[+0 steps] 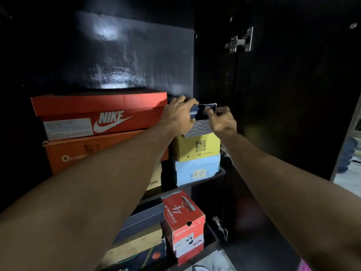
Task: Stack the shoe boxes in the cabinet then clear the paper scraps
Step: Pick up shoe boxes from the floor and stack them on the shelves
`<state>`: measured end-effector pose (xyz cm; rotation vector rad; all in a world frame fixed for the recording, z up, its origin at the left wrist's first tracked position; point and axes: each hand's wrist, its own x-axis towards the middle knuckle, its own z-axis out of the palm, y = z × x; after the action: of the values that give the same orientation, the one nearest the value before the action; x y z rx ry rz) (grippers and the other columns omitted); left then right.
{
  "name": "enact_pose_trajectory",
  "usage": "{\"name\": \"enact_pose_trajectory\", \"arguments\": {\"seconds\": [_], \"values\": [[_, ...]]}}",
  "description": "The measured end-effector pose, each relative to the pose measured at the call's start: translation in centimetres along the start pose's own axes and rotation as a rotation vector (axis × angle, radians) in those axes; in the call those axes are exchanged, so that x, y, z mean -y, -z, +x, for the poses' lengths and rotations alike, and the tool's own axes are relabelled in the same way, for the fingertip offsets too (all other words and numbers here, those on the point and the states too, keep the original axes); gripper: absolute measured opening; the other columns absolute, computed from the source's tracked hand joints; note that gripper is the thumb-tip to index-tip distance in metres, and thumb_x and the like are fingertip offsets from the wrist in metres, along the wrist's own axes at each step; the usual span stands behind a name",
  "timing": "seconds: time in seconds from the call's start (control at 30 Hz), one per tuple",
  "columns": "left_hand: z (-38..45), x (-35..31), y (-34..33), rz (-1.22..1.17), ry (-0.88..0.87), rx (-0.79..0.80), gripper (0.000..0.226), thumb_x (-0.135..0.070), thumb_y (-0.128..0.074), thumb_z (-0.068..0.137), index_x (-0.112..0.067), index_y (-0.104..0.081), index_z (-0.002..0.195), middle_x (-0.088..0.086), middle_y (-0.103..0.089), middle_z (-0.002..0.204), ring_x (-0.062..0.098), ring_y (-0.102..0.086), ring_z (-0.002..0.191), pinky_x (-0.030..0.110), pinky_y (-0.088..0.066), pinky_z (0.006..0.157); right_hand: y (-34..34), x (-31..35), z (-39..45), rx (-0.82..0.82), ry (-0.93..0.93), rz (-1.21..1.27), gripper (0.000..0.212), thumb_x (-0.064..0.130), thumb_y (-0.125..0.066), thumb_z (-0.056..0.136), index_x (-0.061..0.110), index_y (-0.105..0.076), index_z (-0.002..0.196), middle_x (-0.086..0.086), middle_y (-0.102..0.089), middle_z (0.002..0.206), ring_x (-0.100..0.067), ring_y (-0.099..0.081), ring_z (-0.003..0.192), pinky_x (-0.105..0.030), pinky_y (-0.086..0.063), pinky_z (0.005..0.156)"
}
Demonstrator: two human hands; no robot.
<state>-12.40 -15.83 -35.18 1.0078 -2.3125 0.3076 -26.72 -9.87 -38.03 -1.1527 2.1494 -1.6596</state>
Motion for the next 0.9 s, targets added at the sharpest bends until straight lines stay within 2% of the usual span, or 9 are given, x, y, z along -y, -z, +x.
{"name": "enact_pose_trajectory", "arguments": {"seconds": [0.13,0.27,0.43,0.5,0.53,0.6,0.7,0.8,0.9], "values": [[0.6,0.8,0.0,-0.024,0.063,0.046,0.064,-0.03,-0.072,0.093,-0.036,-0.041,0.149,0.01,-0.033,0.148,0.033,-0.058,0.12,0.039,-0.051,0.097,-0.9,0.3,0.3,0.059,0.057,-0.019,0.056,0.053,-0.05,0.1,0.024,-0.051,0.149,-0.015,-0.058,0.146,-0.038,-0.052,0.136,-0.045,-0.043,0.113],[1.1,0.7,0.1,0.033,0.077,0.096,0.077,-0.017,-0.068,0.092,-0.028,-0.031,0.158,0.012,-0.029,0.157,0.033,-0.043,0.138,0.039,-0.044,0.109,-0.6,0.5,0.1,0.161,0.064,-0.024,0.054,0.048,-0.052,0.1,0.024,-0.055,0.149,-0.011,-0.057,0.149,-0.037,-0.052,0.137,-0.04,-0.043,0.114],[1.2,0.2,-0.4,0.188,0.13,0.164,0.097,-0.044,-0.071,0.085,-0.02,-0.017,0.161,0.015,-0.03,0.158,0.038,-0.028,0.141,0.042,-0.031,0.115,1.5,0.8,-1.2,0.199,0.144,0.008,0.036,0.04,-0.063,0.094,0.022,-0.075,0.123,-0.007,-0.071,0.131,-0.031,-0.062,0.125,-0.036,-0.05,0.107],[0.8,-0.2,-0.8,0.183,0.173,0.167,0.101,-0.048,-0.073,0.083,-0.024,-0.014,0.162,0.018,-0.016,0.165,0.041,-0.019,0.147,0.046,-0.029,0.118,3.2,0.9,-2.4,0.182,0.213,0.043,0.026,0.035,-0.065,0.094,0.023,-0.076,0.113,-0.004,-0.074,0.123,-0.025,-0.065,0.118,-0.032,-0.052,0.102],[0.5,-0.8,-1.1,0.175,0.179,0.135,0.101,-0.047,-0.074,0.082,-0.025,-0.016,0.161,0.02,-0.01,0.166,0.043,-0.015,0.15,0.048,-0.028,0.119,4.4,0.8,-3.2,0.18,0.255,0.062,0.022,0.033,-0.066,0.094,0.023,-0.076,0.11,-0.002,-0.076,0.118,-0.021,-0.066,0.114,-0.03,-0.052,0.1],[-0.2,-1.8,-1.8,0.173,0.145,-0.009,0.095,-0.042,-0.077,0.075,-0.021,-0.031,0.156,0.024,-0.019,0.162,0.044,-0.023,0.147,0.051,-0.032,0.117,6.5,0.4,-4.9,0.162,0.367,0.109,0.017,0.027,-0.066,0.093,0.02,-0.077,0.104,0.001,-0.076,0.11,-0.015,-0.069,0.105,-0.032,-0.054,0.099],[-0.6,-4.2,-2.5,0.19,0.062,-0.123,0.086,-0.045,-0.076,0.066,-0.019,-0.046,0.143,0.023,-0.043,0.142,0.043,-0.042,0.129,0.053,-0.042,0.104,10.1,-0.1,-6.8,0.055,0.592,0.135,0.008,0.021,-0.065,0.092,0.02,-0.073,0.093,0.005,-0.069,0.1,-0.01,-0.068,0.091,-0.039,-0.058,0.089],[-0.5,-7.7,-1.6,0.189,-0.007,-0.17,0.082,-0.051,-0.072,0.071,-0.018,-0.047,0.142,0.022,-0.045,0.135,0.041,-0.045,0.121,0.052,-0.043,0.098,14.8,0.6,-8.3,-0.209,0.826,0.033,0.006,0.024,-0.063,0.092,0.018,-0.066,0.091,0.006,-0.061,0.094,-0.014,-0.062,0.087,-0.041,-0.056,0.078],[0.1,-10.7,0.0,0.163,-0.008,-0.163,0.081,-0.051,-0.07,0.074,-0.018,-0.044,0.143,0.018,-0.042,0.139,0.038,-0.041,0.125,0.051,-0.041,0.101,19.4,1.9,-8.4,-0.545,0.95,-0.04,0.018,0.028,-0.067,0.09,0.013,-0.064,0.099,-0.003,-0.057,0.099,-0.022,-0.057,0.092,-0.043,-0.05,0.079]]}}
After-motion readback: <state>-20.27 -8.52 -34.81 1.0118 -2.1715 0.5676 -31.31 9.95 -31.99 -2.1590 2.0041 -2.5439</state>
